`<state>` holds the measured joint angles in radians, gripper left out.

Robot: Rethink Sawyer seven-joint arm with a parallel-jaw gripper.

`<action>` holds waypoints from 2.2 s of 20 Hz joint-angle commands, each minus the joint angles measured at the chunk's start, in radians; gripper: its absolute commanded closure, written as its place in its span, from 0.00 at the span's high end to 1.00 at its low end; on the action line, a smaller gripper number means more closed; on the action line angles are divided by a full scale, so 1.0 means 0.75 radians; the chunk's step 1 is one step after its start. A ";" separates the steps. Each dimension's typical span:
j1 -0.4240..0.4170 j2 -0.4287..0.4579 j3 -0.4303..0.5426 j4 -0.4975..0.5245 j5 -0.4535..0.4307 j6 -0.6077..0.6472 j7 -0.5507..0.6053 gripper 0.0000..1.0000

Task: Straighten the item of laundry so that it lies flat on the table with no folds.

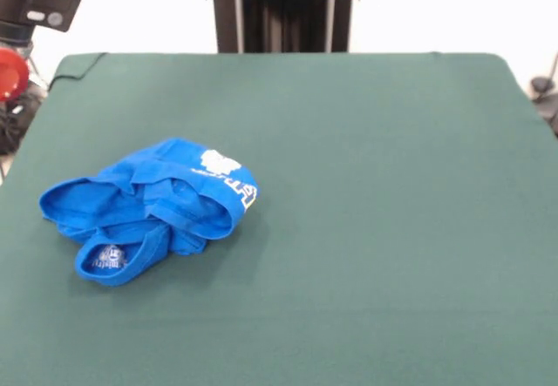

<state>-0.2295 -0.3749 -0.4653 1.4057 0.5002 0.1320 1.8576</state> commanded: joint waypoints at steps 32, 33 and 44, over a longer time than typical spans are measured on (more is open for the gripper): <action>0.225 0.243 0.200 -0.291 0.084 0.551 0.380 1.00; 0.229 0.245 0.201 -0.306 0.092 0.573 0.387 1.00; 0.208 0.274 0.246 -0.392 0.109 0.620 0.333 1.00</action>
<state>-0.0971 -0.1806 -0.4295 1.1453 0.5300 0.4787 1.8690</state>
